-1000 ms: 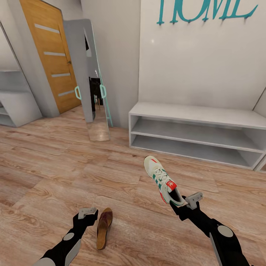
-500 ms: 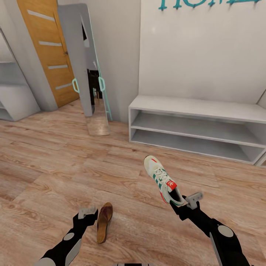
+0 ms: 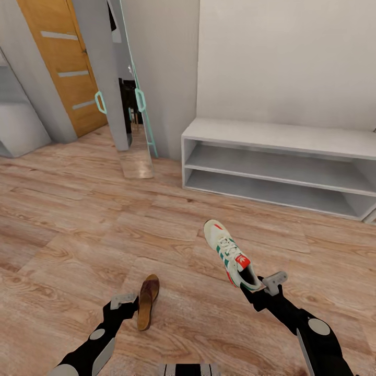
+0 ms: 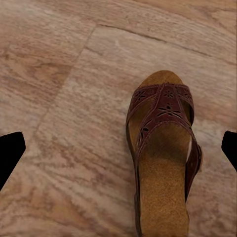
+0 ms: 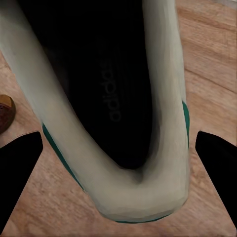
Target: Pick up the two gym shoes and the two sandals from the corridor floor and place them onto the hallstand (shoe rack) in the corridor, making sure they are on the rack and not on the floor. Arrange them so the two gym shoes are next to each other and the two sandals are next to each other.
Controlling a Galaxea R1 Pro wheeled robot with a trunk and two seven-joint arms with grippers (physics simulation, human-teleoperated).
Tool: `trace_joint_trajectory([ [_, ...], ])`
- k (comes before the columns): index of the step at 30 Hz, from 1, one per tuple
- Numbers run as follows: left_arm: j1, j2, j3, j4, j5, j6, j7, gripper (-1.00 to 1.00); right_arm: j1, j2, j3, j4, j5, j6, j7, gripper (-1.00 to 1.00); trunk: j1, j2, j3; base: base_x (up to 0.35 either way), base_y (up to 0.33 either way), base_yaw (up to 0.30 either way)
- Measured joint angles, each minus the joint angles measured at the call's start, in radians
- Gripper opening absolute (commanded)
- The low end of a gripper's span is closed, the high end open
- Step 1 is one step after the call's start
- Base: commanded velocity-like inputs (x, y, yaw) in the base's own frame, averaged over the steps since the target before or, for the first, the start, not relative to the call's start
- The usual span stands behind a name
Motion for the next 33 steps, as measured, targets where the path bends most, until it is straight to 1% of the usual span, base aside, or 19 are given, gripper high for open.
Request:
trace_joint_trajectory([
  [9,-0.003,-0.008,-0.008,-0.016,-0.001,0.0,-0.001,1.0,0.0,0.0,-0.001,-0.01,0.0,0.0,0.0,-1.0,0.004,-0.002,-0.049,0.0,0.0,-0.015],
  [13,-0.004,-0.015,-0.009,-0.016,-0.001,0.0,-0.001,1.0,0.0,0.0,-0.002,-0.014,0.0,0.0,0.0,-1.0,0.006,-0.003,-0.071,0.0,0.0,-0.135],
  [18,-0.003,-0.017,-0.009,-0.017,-0.002,0.0,-0.001,1.0,0.0,0.0,-0.002,-0.014,-0.001,0.0,-0.001,-1.0,0.008,-0.004,-0.094,0.0,0.0,-0.084],
  [24,-0.003,-0.016,-0.01,-0.017,-0.003,-0.003,-0.002,1.0,0.0,0.0,-0.002,-0.017,-0.003,0.0,-0.001,-1.0,0.008,-0.004,-0.095,0.0,0.0,-0.025],
  [33,-0.003,-0.015,-0.009,-0.015,-0.004,-0.003,-0.001,1.0,0.0,0.0,-0.001,-0.017,-0.002,0.0,-0.002,-1.0,0.012,-0.006,-0.138,0.0,0.0,-0.144],
])
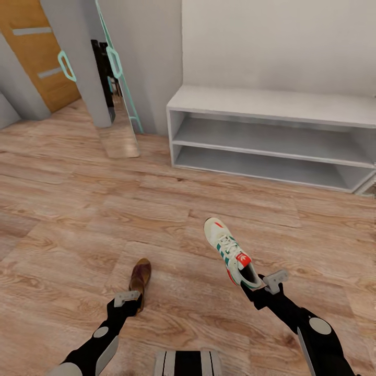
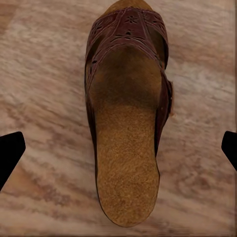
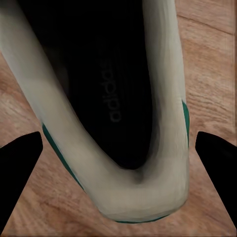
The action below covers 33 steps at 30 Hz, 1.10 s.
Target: Pick up the two gym shoes and the two sandals from the corridor floor and place them onto the hallstand (shoe rack) in the corridor, making sure they are on the rack and not on the floor. Arrange them so the two gym shoes are next to each other and the two sandals are next to each other.
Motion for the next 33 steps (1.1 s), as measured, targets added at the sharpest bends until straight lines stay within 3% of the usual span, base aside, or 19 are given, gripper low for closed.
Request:
trace_joint_trajectory([
  [27,-0.009,-0.001,0.0,-0.011,0.0,-0.008,0.0,1.0,0.0,0.002,0.0,-0.006,0.0,0.0,0.0,-1.0,0.012,-0.006,-0.136,0.0,0.0,-0.006],
  [33,-0.009,-0.002,0.0,-0.017,0.001,-0.011,-0.001,1.0,0.0,0.002,0.0,-0.006,0.0,0.0,0.0,-1.0,0.012,-0.006,-0.144,0.0,0.0,0.0],
])
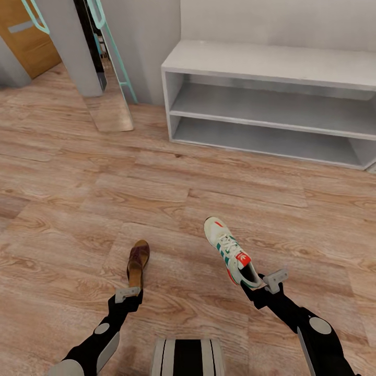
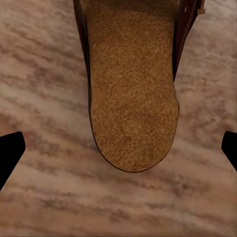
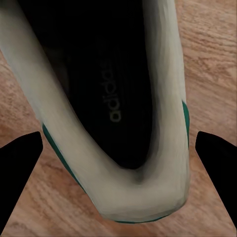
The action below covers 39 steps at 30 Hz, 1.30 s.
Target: Pick up the two gym shoes and the two sandals from the corridor floor and place them onto the hallstand (shoe rack) in the corridor, making sure they are on the rack and not on the floor. Arrange them so the two gym shoes are next to each other and the two sandals are next to each other.
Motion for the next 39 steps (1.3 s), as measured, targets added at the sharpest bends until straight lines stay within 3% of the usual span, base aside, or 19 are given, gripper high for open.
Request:
trace_joint_trajectory([
  [10,0.0,0.0,0.0,-0.02,0.0,-0.001,0.0,1.0,0.0,-0.001,0.0,0.0,0.0,0.0,0.0,-1.0,0.0,0.0,-0.006,0.0,0.0,-0.031],
  [17,0.0,0.0,0.0,-0.023,-0.001,0.0,0.0,1.0,0.0,-0.001,0.0,0.0,0.001,0.0,0.0,-1.0,0.003,-0.002,-0.04,0.0,0.0,-0.156],
  [25,0.0,0.001,0.0,-0.025,0.0,-0.002,0.0,1.0,0.0,0.0,0.0,-0.001,0.0,0.0,0.0,-1.0,0.003,-0.002,-0.046,0.0,0.0,-0.091],
  [31,0.0,0.003,0.0,-0.026,-0.001,-0.002,0.0,1.0,0.0,0.0,0.0,-0.003,0.001,0.0,0.0,-1.0,0.006,-0.003,-0.07,0.0,0.0,-0.004],
  [39,0.0,0.004,0.001,-0.026,0.0,-0.002,0.0,1.0,0.0,0.0,0.0,-0.005,0.0,0.0,0.0,-1.0,0.006,-0.003,-0.077,0.0,0.0,0.0],
])
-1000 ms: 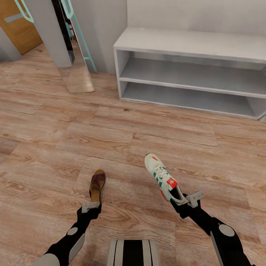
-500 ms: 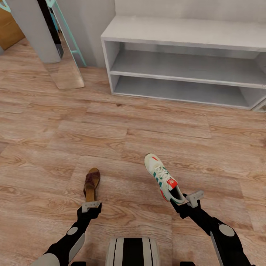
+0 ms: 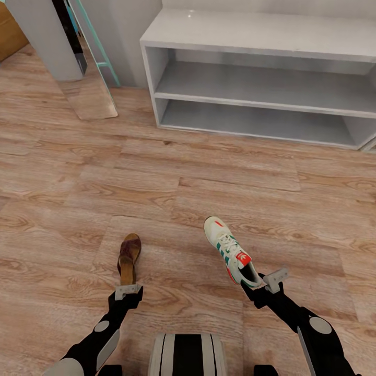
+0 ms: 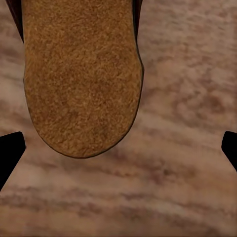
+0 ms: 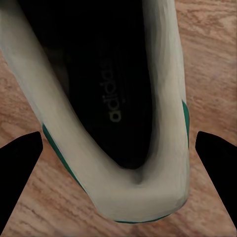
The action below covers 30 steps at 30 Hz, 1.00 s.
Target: Pick up the two gym shoes and the two sandals from the corridor floor and place them onto the hallstand (shoe rack) in the corridor, making sure they are on the rack and not on the floor. Arrange them so the two gym shoes are next to each other and the two sandals are next to each other.
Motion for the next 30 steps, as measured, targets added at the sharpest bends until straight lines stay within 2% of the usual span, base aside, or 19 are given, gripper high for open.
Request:
trace_joint_trajectory([
  [5,0.0,0.002,0.0,-0.001,0.0,0.0,0.0,1.0,0.0,0.0,0.0,0.0,0.0,0.0,0.0,-1.0,0.0,0.0,0.0,0.0,0.0,0.0],
  [12,0.0,0.005,0.001,-0.002,0.0,0.0,0.0,1.0,0.0,0.0,0.0,-0.001,0.0,0.0,0.0,-1.0,0.002,-0.001,-0.024,0.0,0.0,0.08],
  [30,0.001,0.005,0.003,0.0,0.0,0.0,0.001,1.0,0.0,-0.001,-0.001,-0.001,0.0,-0.001,0.0,-1.0,0.002,-0.001,-0.028,0.015,0.0,0.014],
])
